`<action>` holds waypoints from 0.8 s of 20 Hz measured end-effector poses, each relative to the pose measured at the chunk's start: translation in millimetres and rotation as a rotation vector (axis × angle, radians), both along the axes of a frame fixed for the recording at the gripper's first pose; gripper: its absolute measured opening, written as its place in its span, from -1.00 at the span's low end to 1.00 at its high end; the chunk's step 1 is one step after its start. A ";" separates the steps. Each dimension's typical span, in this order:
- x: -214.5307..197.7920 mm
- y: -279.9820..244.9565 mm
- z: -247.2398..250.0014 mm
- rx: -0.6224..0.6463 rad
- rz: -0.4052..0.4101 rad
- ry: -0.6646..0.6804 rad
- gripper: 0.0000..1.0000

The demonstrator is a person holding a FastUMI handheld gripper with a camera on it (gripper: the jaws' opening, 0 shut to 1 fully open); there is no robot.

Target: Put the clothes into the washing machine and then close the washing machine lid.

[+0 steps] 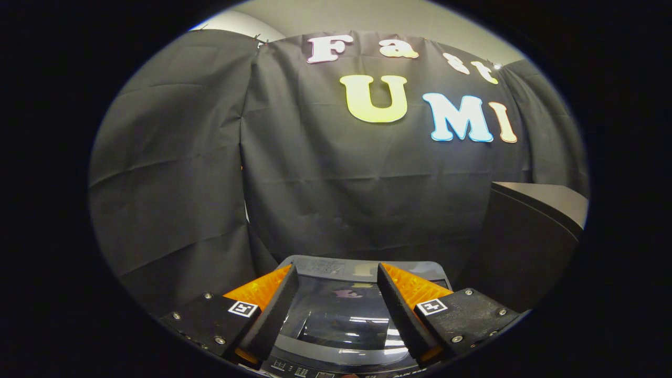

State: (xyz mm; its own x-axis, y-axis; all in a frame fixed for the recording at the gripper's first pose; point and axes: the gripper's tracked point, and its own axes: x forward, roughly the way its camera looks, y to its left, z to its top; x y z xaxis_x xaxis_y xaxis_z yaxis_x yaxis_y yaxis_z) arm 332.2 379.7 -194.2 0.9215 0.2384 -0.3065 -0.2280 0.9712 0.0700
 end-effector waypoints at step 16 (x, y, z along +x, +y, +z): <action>-86.5 -142.8 135.6 -0.010 -0.089 -0.191 0.88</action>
